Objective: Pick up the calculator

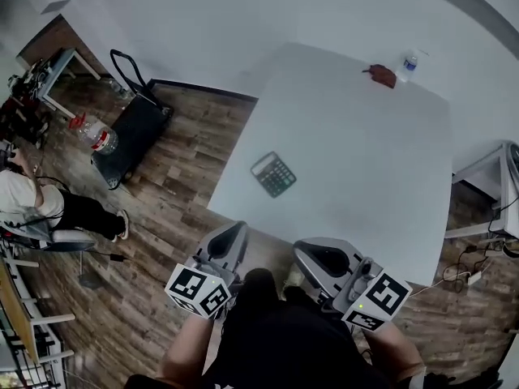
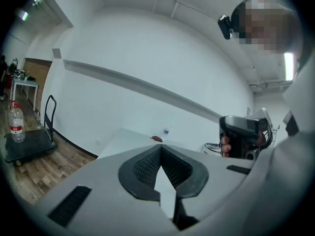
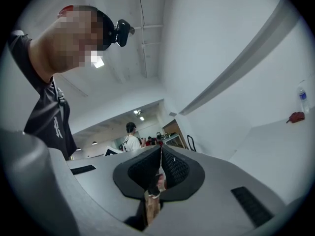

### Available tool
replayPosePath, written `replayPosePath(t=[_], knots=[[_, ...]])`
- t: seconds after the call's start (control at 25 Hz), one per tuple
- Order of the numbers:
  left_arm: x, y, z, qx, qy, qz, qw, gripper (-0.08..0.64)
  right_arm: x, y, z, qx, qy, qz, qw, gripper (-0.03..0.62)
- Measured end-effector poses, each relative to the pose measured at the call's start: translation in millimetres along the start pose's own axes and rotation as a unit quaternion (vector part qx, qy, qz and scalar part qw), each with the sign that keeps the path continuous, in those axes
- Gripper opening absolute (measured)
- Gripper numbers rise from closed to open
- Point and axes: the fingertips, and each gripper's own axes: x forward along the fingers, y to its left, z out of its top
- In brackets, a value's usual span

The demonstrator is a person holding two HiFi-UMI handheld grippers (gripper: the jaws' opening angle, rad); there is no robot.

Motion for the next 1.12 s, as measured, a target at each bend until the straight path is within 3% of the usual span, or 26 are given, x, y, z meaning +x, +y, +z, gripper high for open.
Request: replayPosePath(t=[0.28, 0.6, 0.8, 1.12], knots=[[44.6, 45.1, -29.2, 0.016, 0.045, 0.006, 0.9988, 0.005, -6.4, -28.2, -1.5, 0.025, 0.009, 0.001, 1.0, 0.015], [112.4, 134.5, -108.1, -0.004, 0.137, -0.01, 0.9905, 0.008, -10.7, -62.9, -7.4, 0.039, 0.03, -0.038, 0.998, 0.015], [150.0, 180.4, -130.1, -0.025, 0.167, -0.026, 0.9853, 0.097, 2.7, -88.9, -15.9, 0.057, 0.052, -0.065, 0.995, 0.015], [189.3, 212.9, -182.9, -0.052, 0.242, -0.075, 0.966, 0.146, 34.6, -112.3, -25.1, 0.075, 0.081, -0.078, 0.991, 0.015]])
